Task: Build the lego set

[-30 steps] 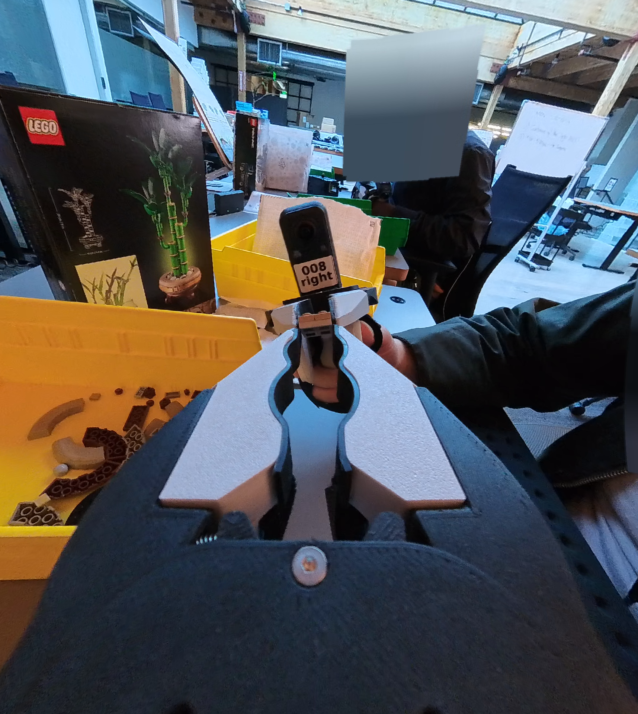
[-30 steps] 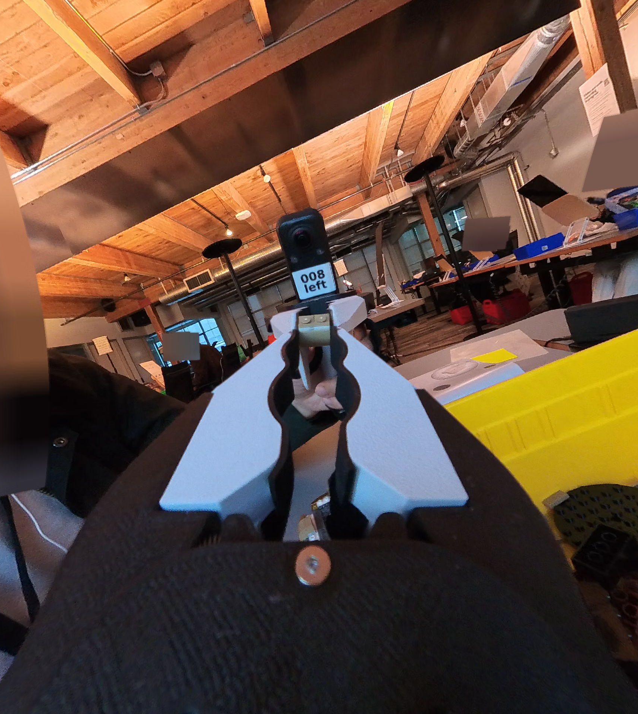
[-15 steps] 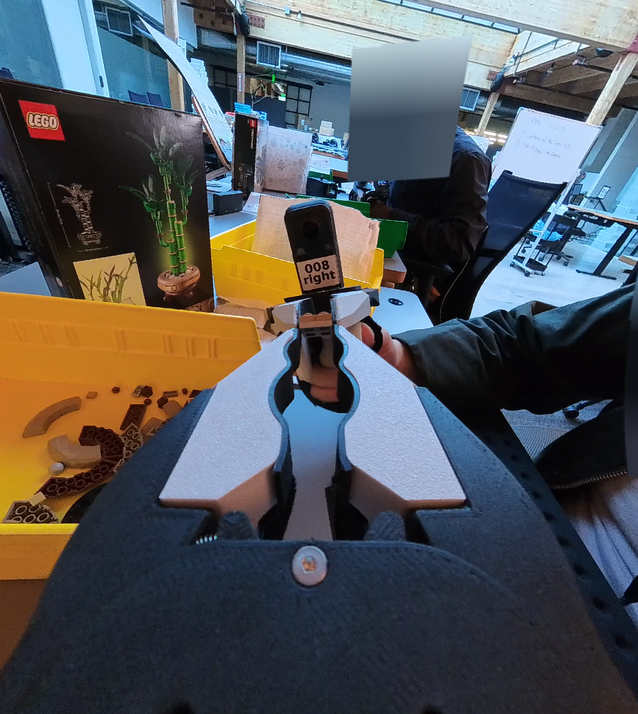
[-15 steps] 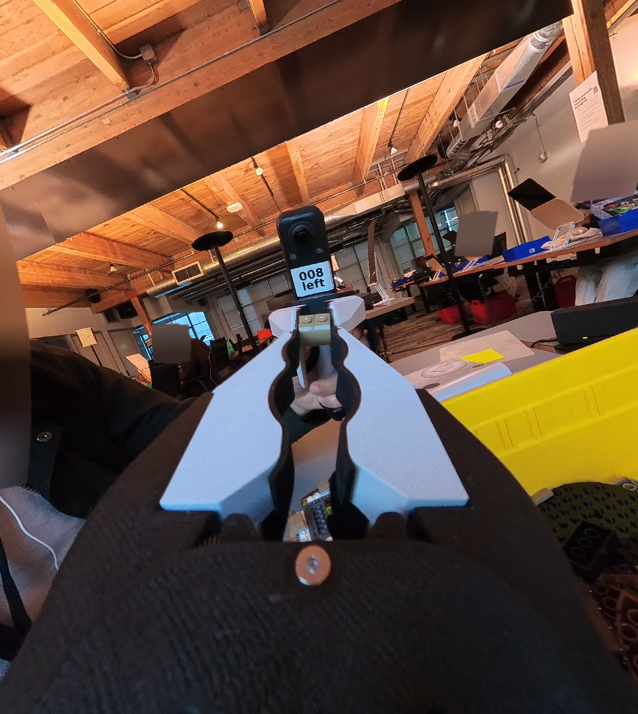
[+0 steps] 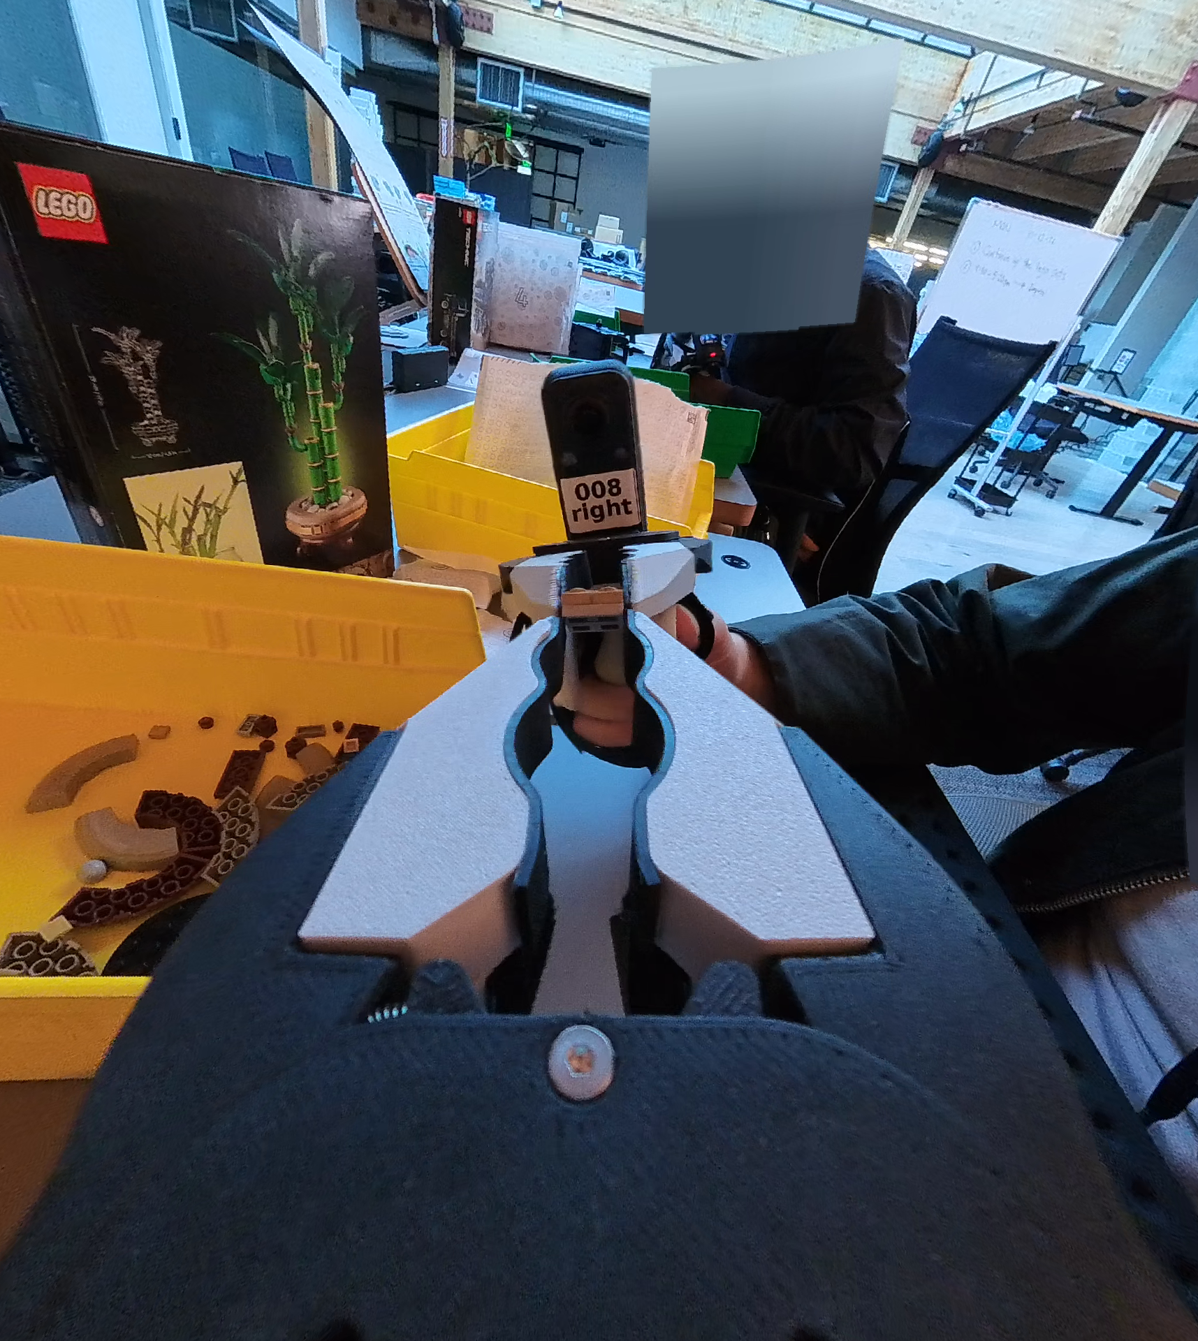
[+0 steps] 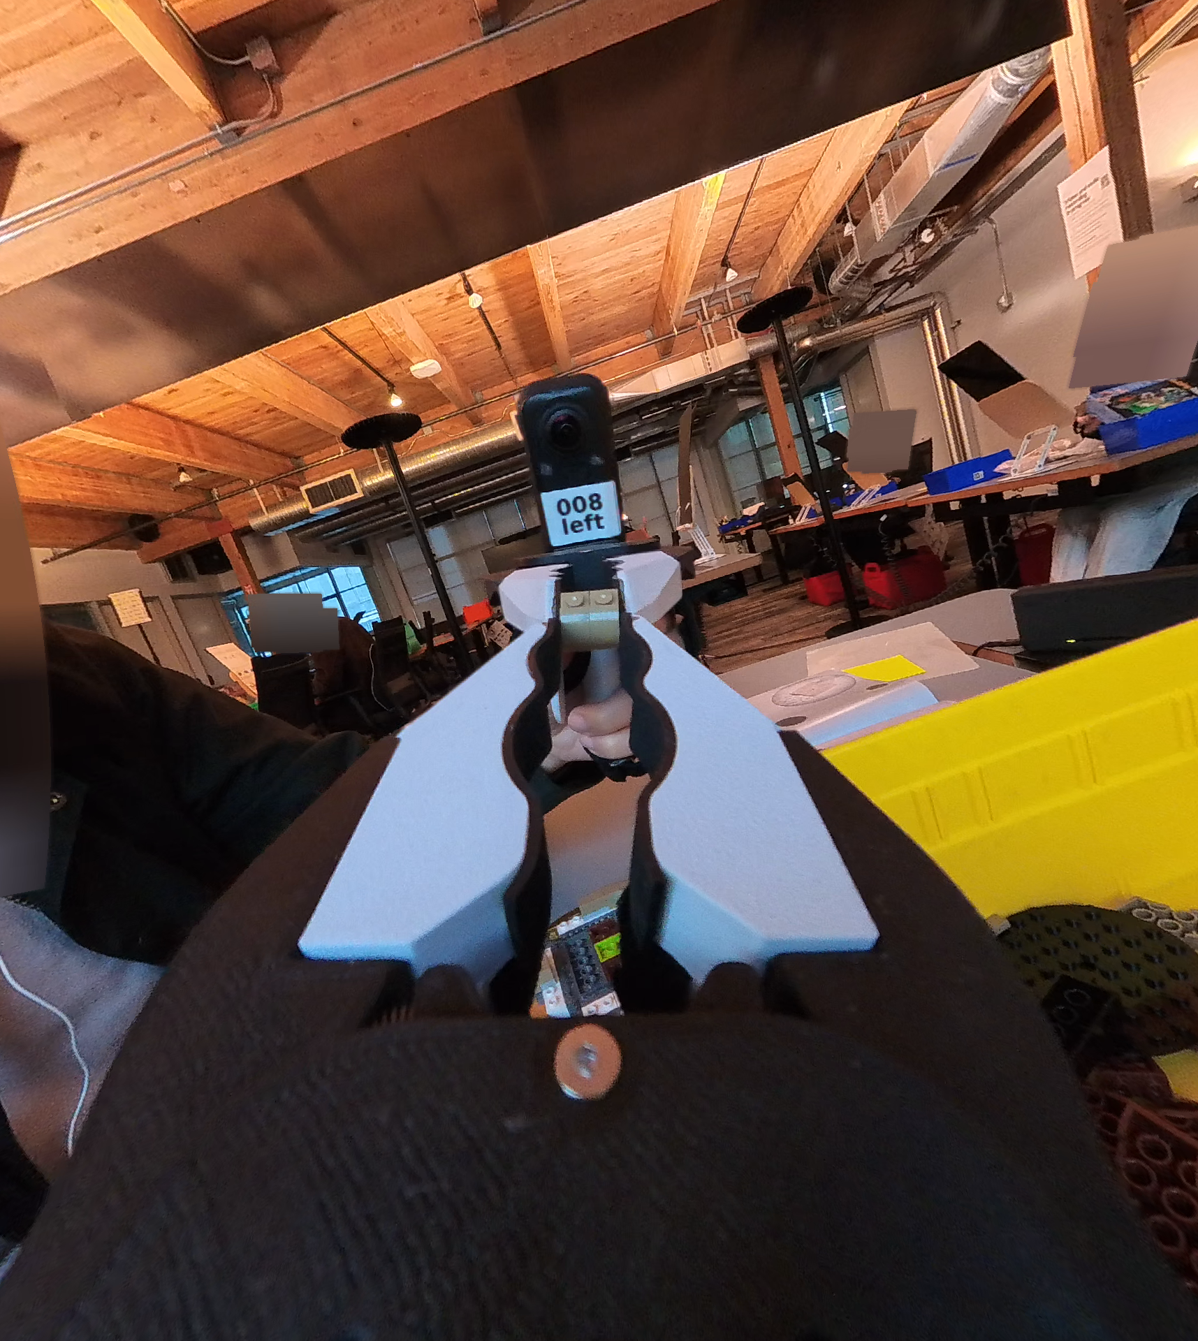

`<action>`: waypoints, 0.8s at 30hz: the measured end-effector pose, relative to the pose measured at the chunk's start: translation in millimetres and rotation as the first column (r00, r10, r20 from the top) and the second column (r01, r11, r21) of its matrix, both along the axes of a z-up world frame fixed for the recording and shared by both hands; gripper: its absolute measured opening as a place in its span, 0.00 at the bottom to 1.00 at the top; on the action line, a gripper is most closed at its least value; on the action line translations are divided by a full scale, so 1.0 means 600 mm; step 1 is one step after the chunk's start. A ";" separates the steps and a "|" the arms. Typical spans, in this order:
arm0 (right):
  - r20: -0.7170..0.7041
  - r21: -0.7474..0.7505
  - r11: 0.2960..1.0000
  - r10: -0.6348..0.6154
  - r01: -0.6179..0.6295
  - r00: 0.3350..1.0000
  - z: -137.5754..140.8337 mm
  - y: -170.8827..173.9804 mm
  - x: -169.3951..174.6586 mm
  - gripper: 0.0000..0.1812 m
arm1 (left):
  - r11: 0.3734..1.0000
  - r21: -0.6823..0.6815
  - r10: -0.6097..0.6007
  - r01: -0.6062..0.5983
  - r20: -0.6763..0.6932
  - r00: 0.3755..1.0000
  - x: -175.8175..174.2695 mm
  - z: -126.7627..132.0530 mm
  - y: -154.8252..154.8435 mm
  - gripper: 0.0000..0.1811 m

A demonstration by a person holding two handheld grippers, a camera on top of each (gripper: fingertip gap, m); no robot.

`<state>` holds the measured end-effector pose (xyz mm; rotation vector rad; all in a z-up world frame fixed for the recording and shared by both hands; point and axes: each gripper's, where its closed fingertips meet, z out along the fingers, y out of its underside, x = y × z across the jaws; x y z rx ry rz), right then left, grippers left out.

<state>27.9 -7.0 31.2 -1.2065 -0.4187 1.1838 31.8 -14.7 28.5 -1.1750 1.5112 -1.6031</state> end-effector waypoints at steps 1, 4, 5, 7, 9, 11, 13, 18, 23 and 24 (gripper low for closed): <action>0.005 0.002 1.000 -0.004 0.004 1.000 0.000 0.000 -0.001 0.07 | 1.000 -0.002 -0.001 0.001 -0.001 1.000 0.000 0.000 0.000 0.08; 0.012 0.008 1.000 -0.010 0.010 1.000 0.001 -0.001 -0.001 0.07 | 1.000 0.008 0.003 -0.003 0.005 1.000 0.000 0.001 0.000 0.08; 0.013 0.010 1.000 -0.012 0.011 1.000 0.000 0.000 0.000 0.07 | 1.000 0.013 0.005 -0.005 0.006 1.000 0.000 0.001 0.000 0.08; 0.013 0.010 1.000 -0.013 0.013 1.000 0.000 0.000 0.000 0.07 | 1.000 0.023 0.013 -0.013 0.011 1.000 0.001 0.001 0.001 0.08; 0.017 0.012 1.000 -0.015 0.015 1.000 0.000 0.000 0.000 0.07 | 0.999 0.041 0.018 -0.018 0.013 1.000 0.000 0.000 0.000 0.08; 0.028 0.017 1.000 -0.017 0.016 0.999 -0.001 -0.001 0.000 0.07 | 0.997 0.071 0.021 -0.022 0.011 1.000 -0.001 -0.001 -0.001 0.08; 0.036 0.029 0.999 -0.016 0.015 0.999 0.000 -0.003 -0.001 0.07 | 0.997 0.075 0.014 -0.014 0.001 1.000 -0.002 -0.001 -0.003 0.07; 0.059 0.048 0.998 -0.030 0.027 0.998 0.001 -0.005 -0.004 0.07 | 0.999 0.037 -0.009 0.010 -0.015 1.000 -0.004 -0.001 -0.005 0.07; 0.085 0.041 0.999 -0.033 0.030 0.996 0.001 -0.007 -0.005 0.07 | 1.000 0.009 -0.024 0.024 -0.016 1.000 -0.004 -0.001 -0.006 0.07; 0.082 0.029 0.999 -0.021 0.019 0.996 0.003 -0.008 -0.006 0.07 | 0.999 -0.002 -0.038 0.038 -0.008 0.999 -0.006 0.003 -0.010 0.07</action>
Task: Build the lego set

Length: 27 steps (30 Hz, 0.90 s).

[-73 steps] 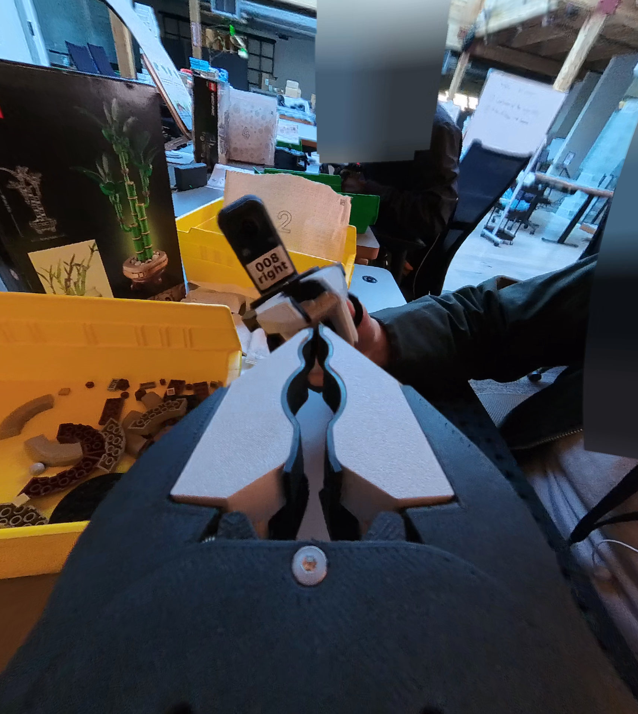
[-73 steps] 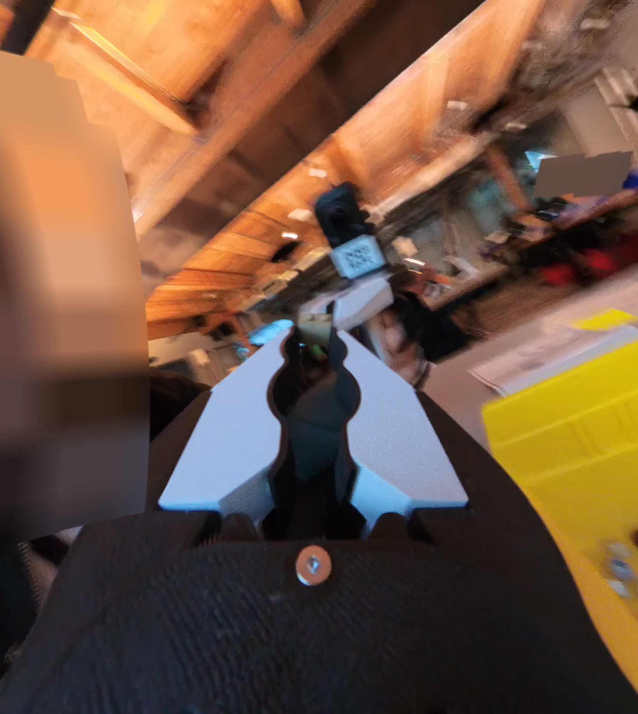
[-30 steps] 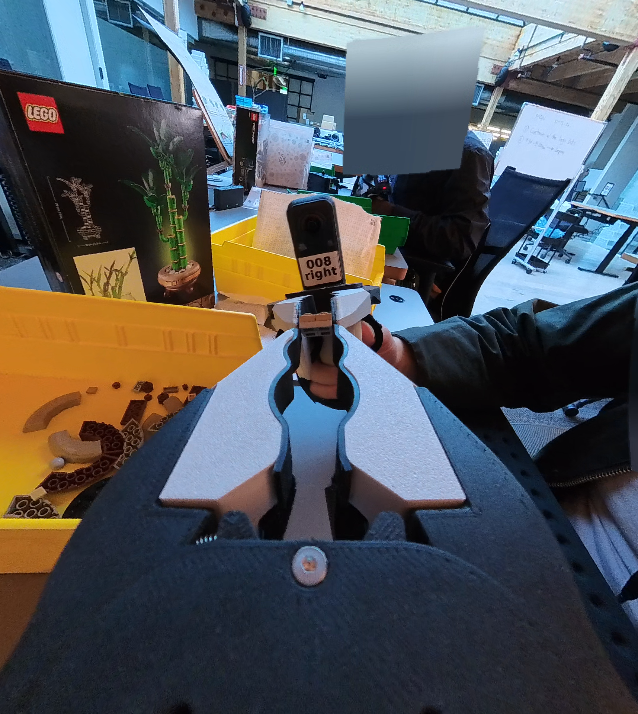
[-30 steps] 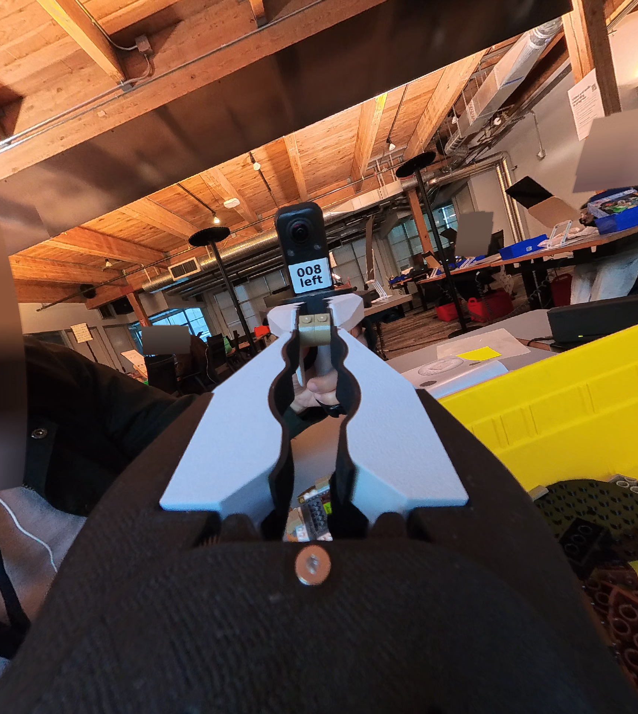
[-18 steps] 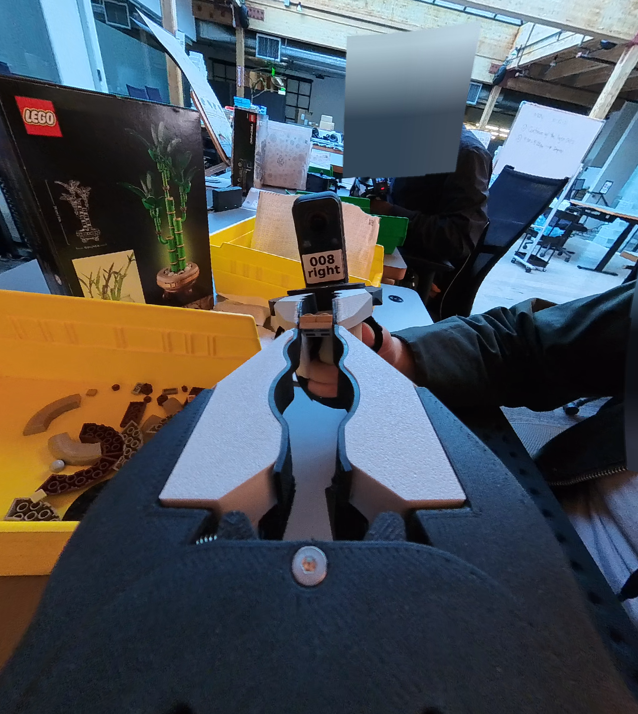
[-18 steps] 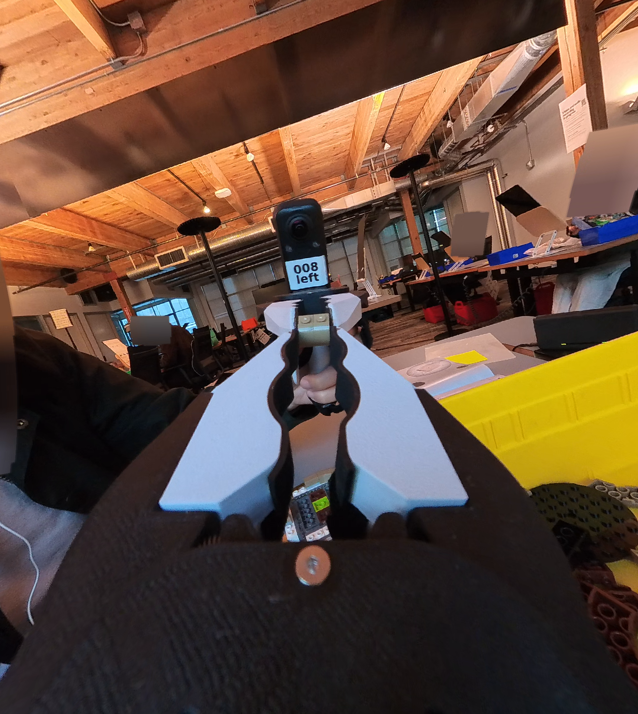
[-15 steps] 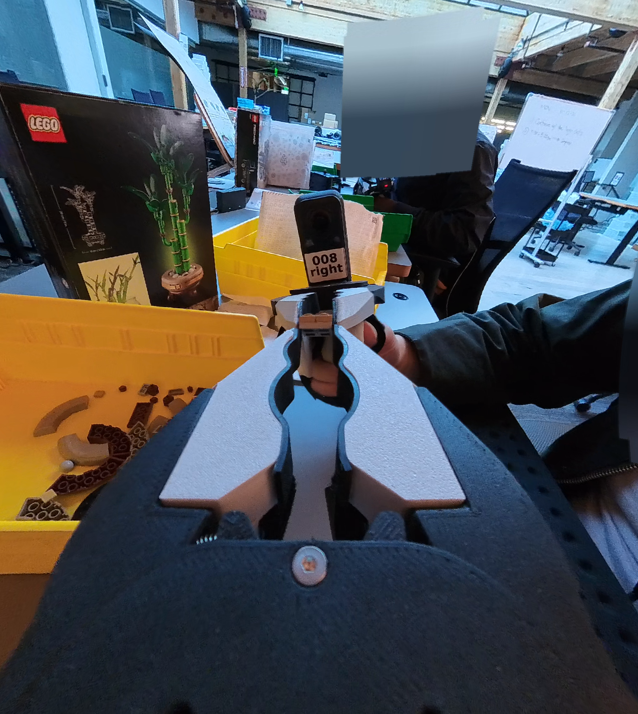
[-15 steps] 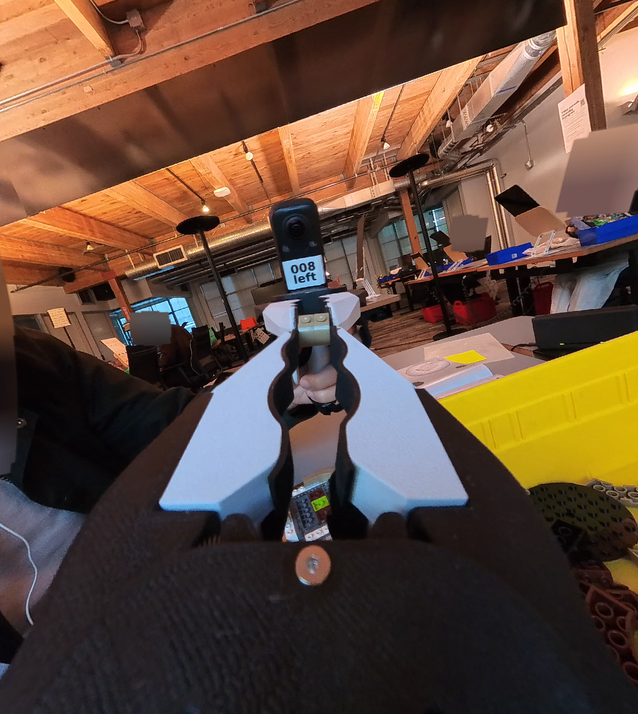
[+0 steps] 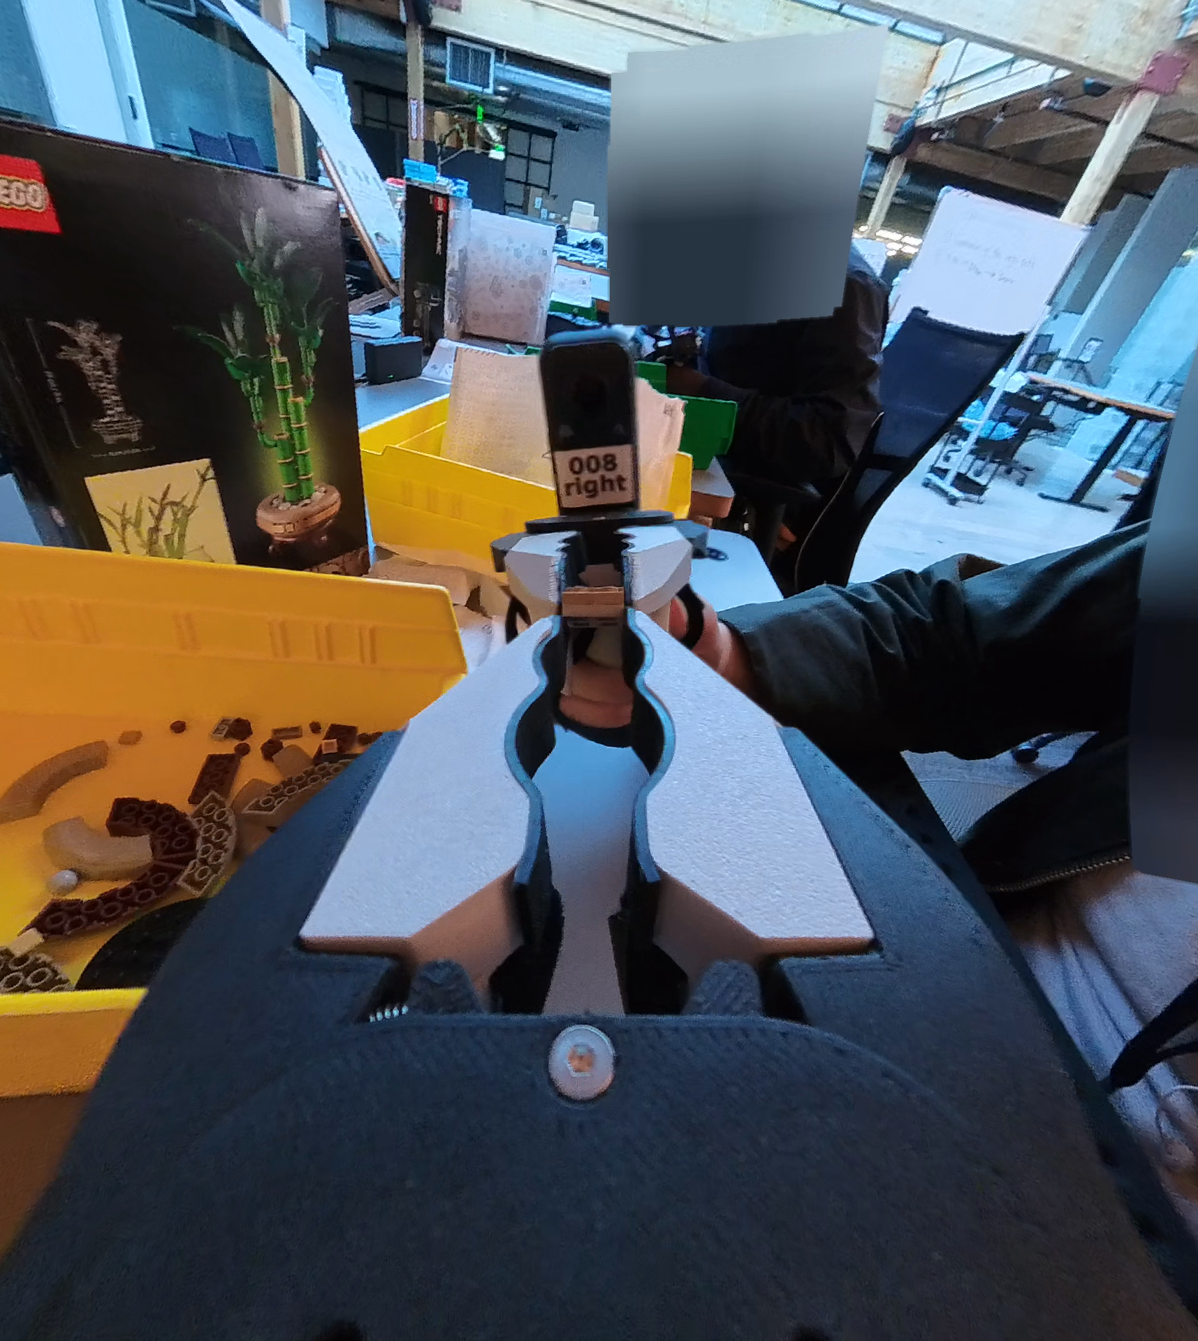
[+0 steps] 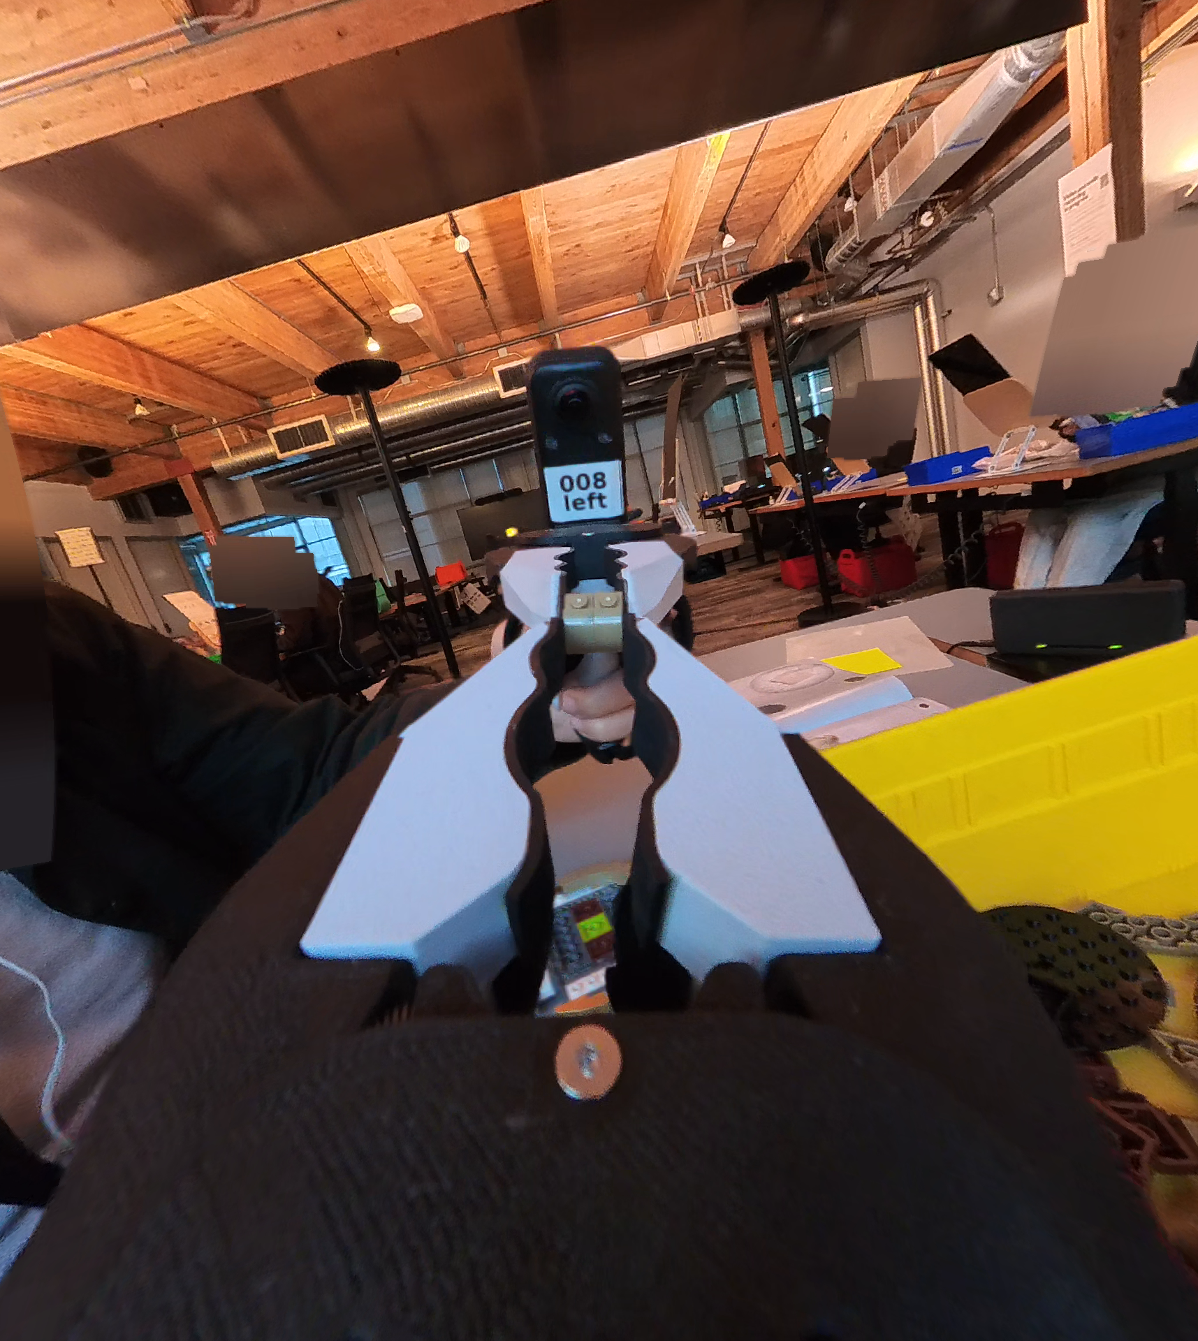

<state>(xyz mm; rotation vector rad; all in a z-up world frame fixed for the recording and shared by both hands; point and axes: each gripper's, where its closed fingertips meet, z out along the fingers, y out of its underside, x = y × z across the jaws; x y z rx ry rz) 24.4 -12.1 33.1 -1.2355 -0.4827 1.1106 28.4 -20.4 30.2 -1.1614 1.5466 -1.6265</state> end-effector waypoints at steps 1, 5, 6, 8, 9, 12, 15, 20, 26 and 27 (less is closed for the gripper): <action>-0.017 -0.023 0.999 0.022 -0.022 1.000 0.003 -0.002 -0.001 0.07 | 1.000 -0.006 -0.009 0.009 0.004 1.000 -0.001 0.003 -0.002 0.07; -0.112 -0.091 0.989 0.107 -0.118 0.988 0.005 -0.004 -0.002 0.07 | 1.000 0.001 -0.015 0.015 0.008 1.000 -0.003 0.003 -0.004 0.07; -0.134 -0.101 0.984 0.130 -0.144 0.982 0.005 -0.005 -0.002 0.07 | 1.000 0.001 -0.009 0.009 0.002 1.000 -0.002 0.001 -0.002 0.00; -0.221 -0.094 0.967 0.213 -0.238 0.952 0.023 -0.017 -0.002 0.07 | 0.998 0.057 0.005 -0.002 -0.050 0.999 0.005 -0.026 -0.002 0.00; -0.206 -0.095 0.967 0.214 -0.238 0.955 0.022 -0.018 -0.008 0.07 | 0.997 0.070 -0.009 0.014 -0.072 0.997 0.009 -0.037 -0.009 0.00; -0.096 -0.089 0.980 0.167 -0.176 0.981 0.004 -0.014 -0.023 0.07 | 0.994 0.080 -0.068 0.072 -0.046 0.997 0.010 -0.035 -0.035 0.00; -0.172 -0.067 0.978 0.183 -0.197 0.968 0.014 -0.016 -0.007 0.07 | 0.999 0.031 -0.015 0.014 0.015 1.000 0.008 -0.015 -0.012 0.05; -0.110 -0.029 0.992 0.115 -0.119 0.987 0.012 -0.011 0.000 0.07 | 0.997 -0.065 -0.034 0.043 0.128 0.991 -0.014 0.027 0.002 0.14; -0.078 -0.030 0.995 0.092 -0.094 0.993 0.007 -0.008 -0.006 0.07 | 1.000 -0.003 -0.012 0.012 0.091 0.996 -0.006 0.015 -0.003 0.07; -0.075 -0.030 0.996 0.084 -0.087 0.994 0.006 -0.007 -0.005 0.07 | 1.000 -0.009 -0.010 0.011 0.086 0.996 -0.005 0.014 -0.002 0.08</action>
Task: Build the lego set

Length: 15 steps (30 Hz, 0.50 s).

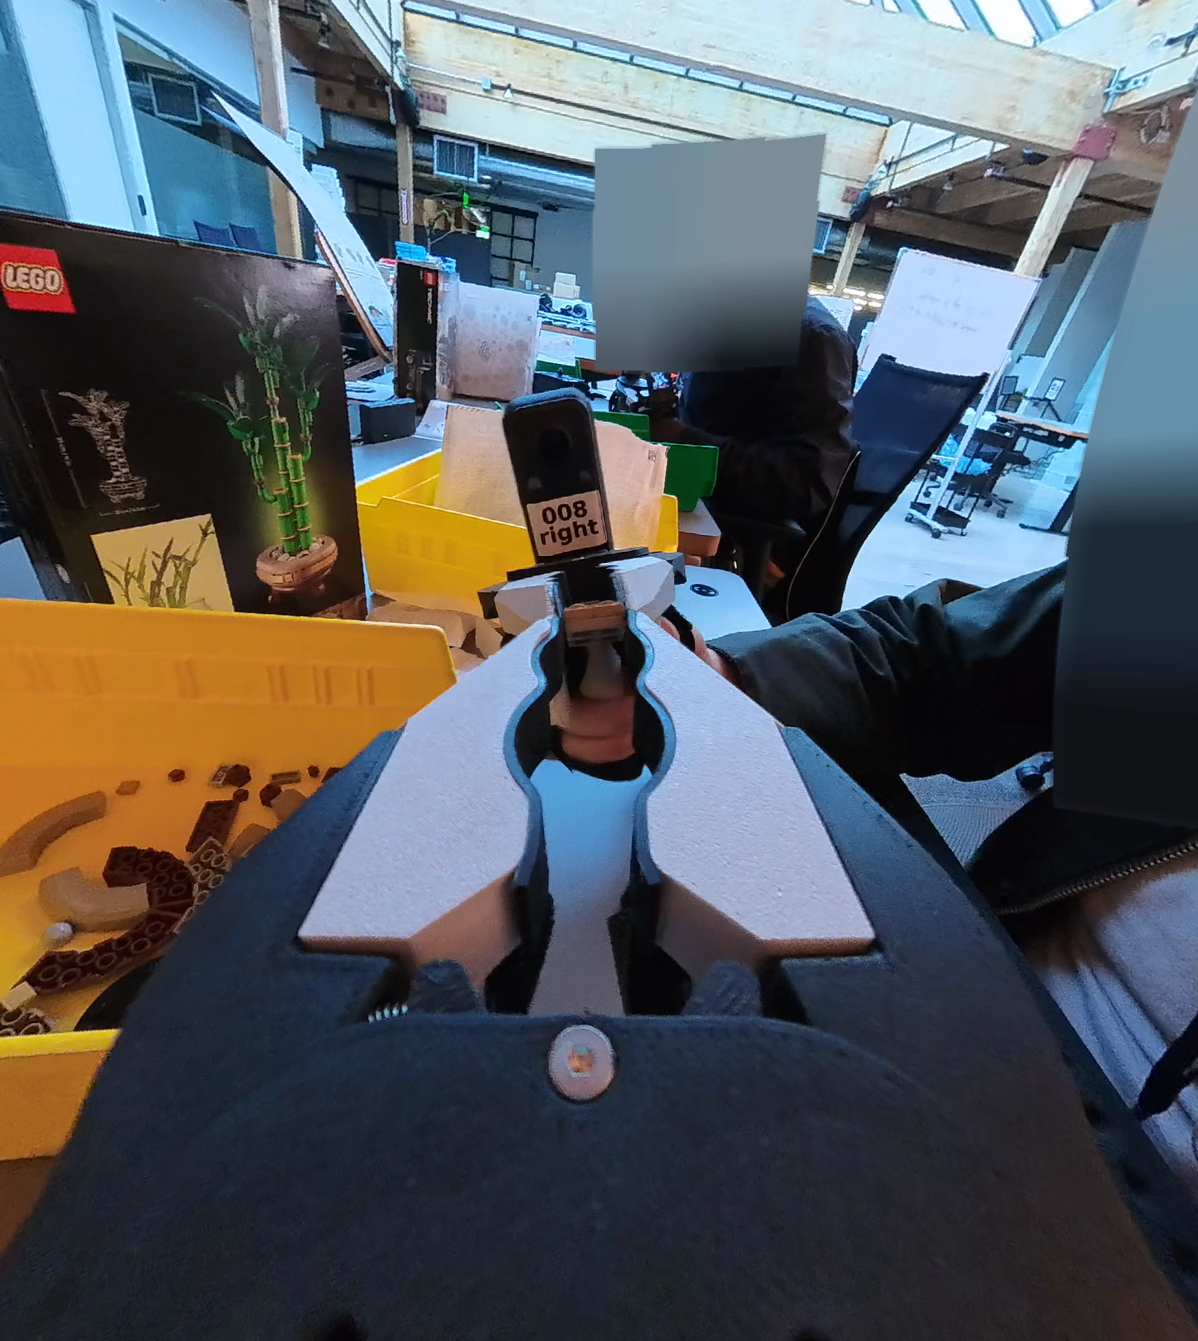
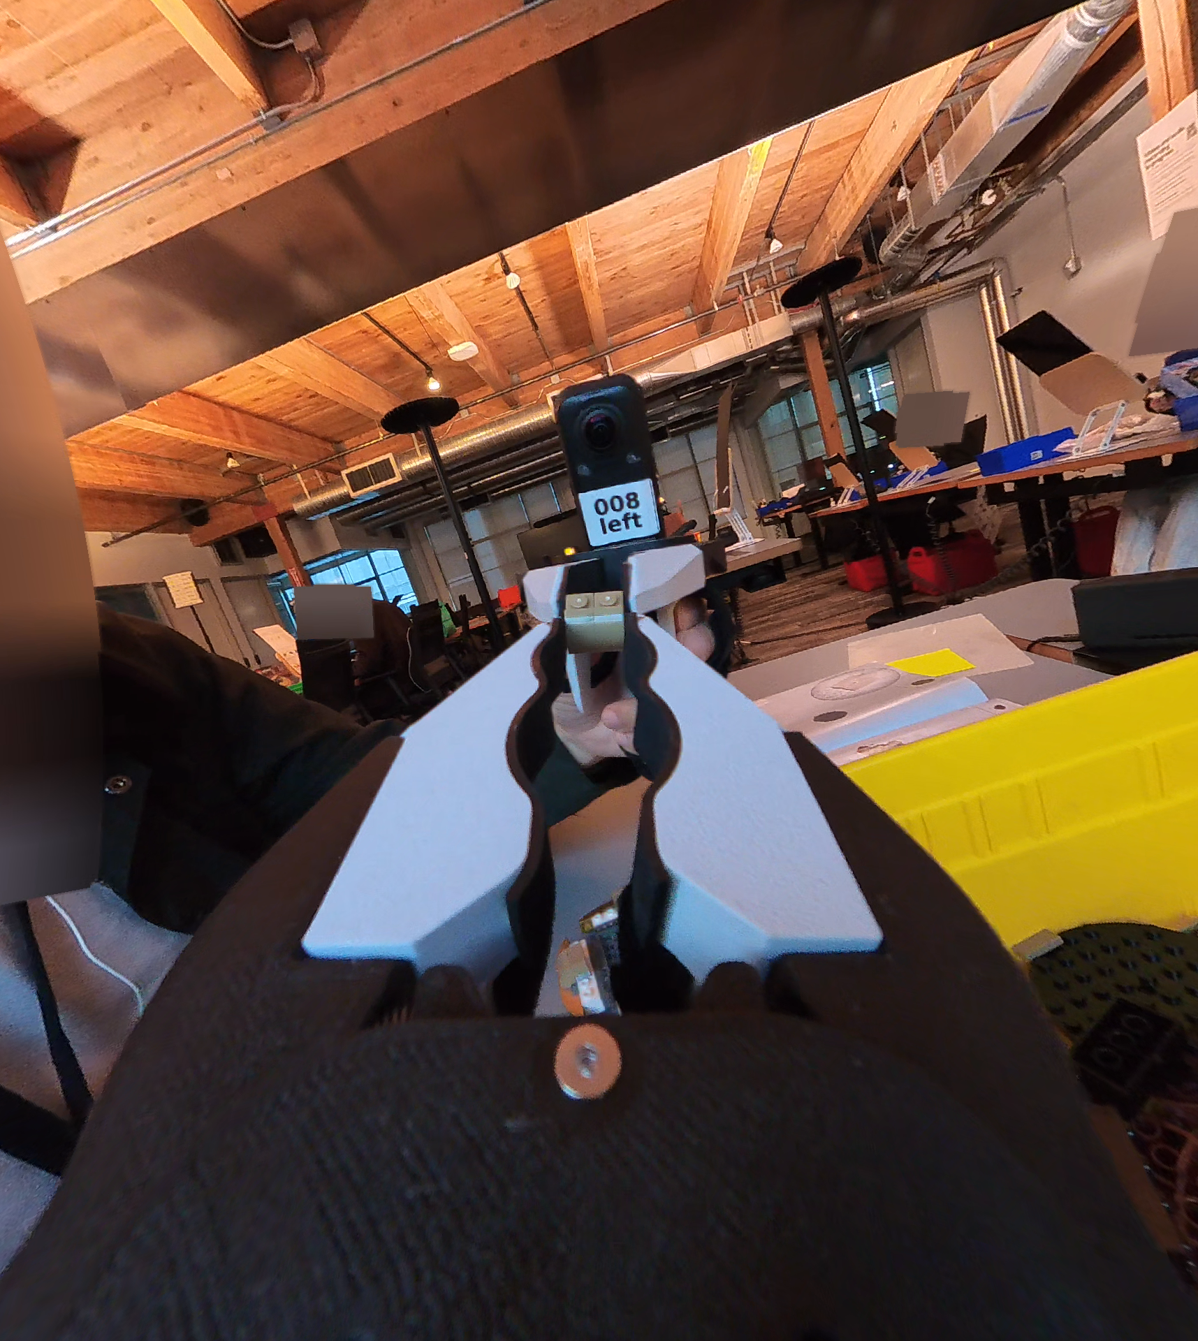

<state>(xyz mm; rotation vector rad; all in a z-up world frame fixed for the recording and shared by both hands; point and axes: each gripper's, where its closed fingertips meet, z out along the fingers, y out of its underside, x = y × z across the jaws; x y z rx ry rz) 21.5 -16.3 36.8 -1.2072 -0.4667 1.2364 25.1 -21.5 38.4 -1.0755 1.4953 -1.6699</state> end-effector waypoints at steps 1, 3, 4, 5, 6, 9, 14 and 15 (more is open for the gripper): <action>0.006 0.002 1.000 -0.006 0.006 1.000 -0.001 0.001 0.000 0.07 | 1.000 -0.005 -0.001 0.001 -0.004 1.000 0.000 0.000 0.001 0.07; 0.013 0.009 1.000 -0.022 0.022 1.000 0.000 0.002 0.001 0.07 | 1.000 0.001 0.002 -0.002 -0.010 1.000 0.001 -0.004 0.002 0.08; 0.015 0.014 1.000 -0.026 0.026 1.000 0.000 0.001 0.000 0.07 | 1.000 0.006 0.004 -0.004 -0.013 1.000 0.002 -0.006 0.001 0.09; 0.019 0.017 0.999 -0.029 0.029 0.999 0.000 0.001 -0.001 0.07 | 1.000 0.004 0.003 -0.003 -0.014 1.000 0.003 -0.006 0.001 0.09; 0.020 0.017 0.999 -0.036 0.036 0.999 0.000 0.002 0.000 0.07 | 1.000 0.006 0.003 -0.003 -0.010 1.000 0.003 -0.005 0.000 0.07; 0.022 0.018 0.999 -0.030 0.030 0.999 0.001 0.001 0.000 0.07 | 1.000 0.020 0.004 -0.004 -0.011 1.000 0.002 -0.006 -0.001 0.07; 0.004 -0.014 1.000 0.024 -0.024 1.000 0.004 -0.005 -0.007 0.07 | 0.998 0.054 -0.025 0.025 -0.009 1.000 -0.005 -0.002 -0.010 0.07; -0.014 -0.029 0.999 0.046 -0.046 0.999 0.005 -0.006 -0.007 0.07 | 0.998 0.065 -0.026 0.026 -0.008 1.000 -0.005 -0.001 -0.011 0.07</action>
